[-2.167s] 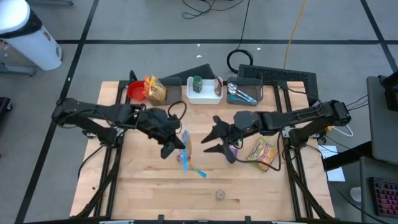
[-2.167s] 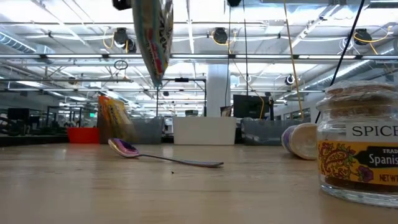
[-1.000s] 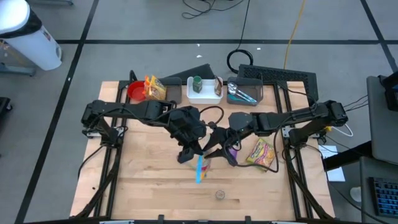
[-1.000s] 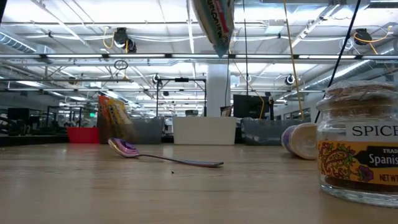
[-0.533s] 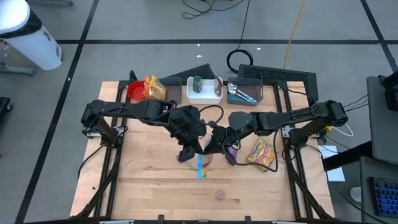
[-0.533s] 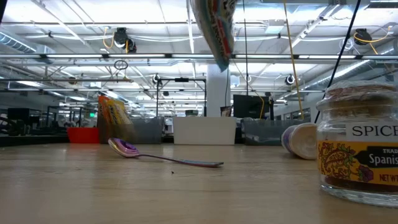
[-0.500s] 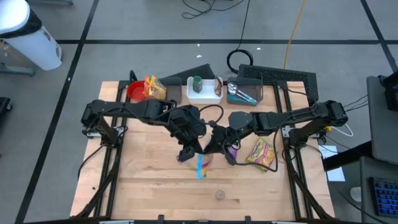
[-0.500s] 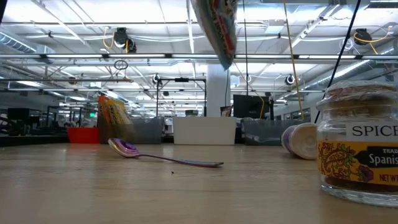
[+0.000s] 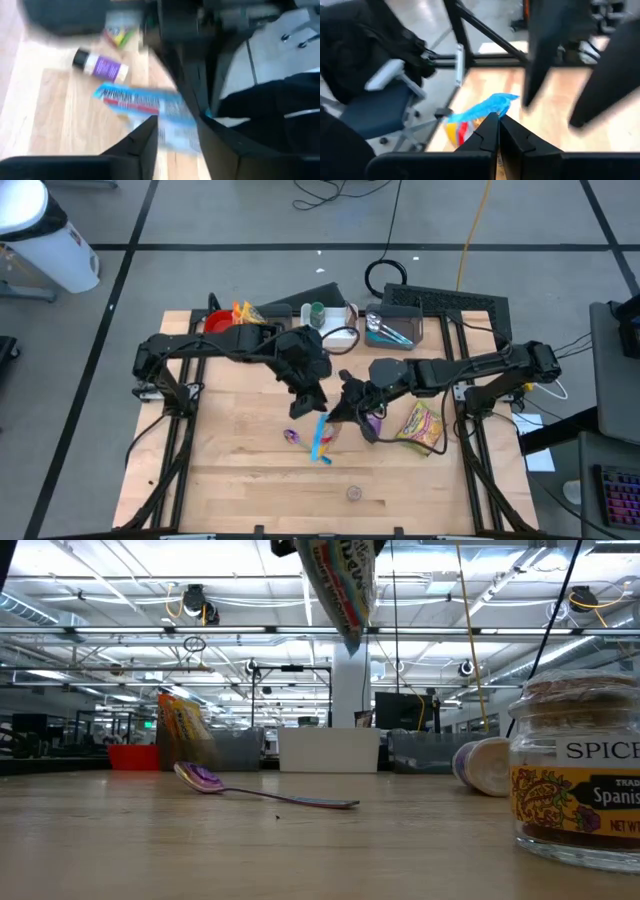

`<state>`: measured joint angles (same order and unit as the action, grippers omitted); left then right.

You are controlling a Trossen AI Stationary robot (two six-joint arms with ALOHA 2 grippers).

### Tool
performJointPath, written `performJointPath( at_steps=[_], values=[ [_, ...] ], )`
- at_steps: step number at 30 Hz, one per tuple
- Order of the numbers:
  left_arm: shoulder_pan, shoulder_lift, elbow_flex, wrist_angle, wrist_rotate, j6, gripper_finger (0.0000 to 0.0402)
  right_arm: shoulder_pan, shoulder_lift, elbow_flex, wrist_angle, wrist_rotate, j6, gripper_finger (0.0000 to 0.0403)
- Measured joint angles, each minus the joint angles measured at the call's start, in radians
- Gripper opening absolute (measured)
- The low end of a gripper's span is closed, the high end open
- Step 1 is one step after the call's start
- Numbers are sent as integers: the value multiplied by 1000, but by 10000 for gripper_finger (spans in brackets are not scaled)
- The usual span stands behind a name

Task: Pick & Place Food Item
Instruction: Put the blue noodle pack into the left black bin

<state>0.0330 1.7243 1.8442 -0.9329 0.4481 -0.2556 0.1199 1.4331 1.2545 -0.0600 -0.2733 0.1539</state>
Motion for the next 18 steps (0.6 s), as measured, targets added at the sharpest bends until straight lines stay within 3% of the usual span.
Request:
performJointPath(
  at_steps=[5, 9, 14, 18],
  values=[
    [88, -47, 0, -219, 14, 50, 186, -40, -39, 0, -109, 92, -1, 0],
    [125, -99, 0, -343, -77, 93, 202, -102, -71, 0, -106, 127, 27, 0],
    [132, -159, -7, -300, -208, 123, 209, -161, -113, 1, -88, 217, 48, 0],
    [134, -154, -12, -188, -239, 154, 209, -191, -137, 0, -97, 275, 50, 0]
  ],
)
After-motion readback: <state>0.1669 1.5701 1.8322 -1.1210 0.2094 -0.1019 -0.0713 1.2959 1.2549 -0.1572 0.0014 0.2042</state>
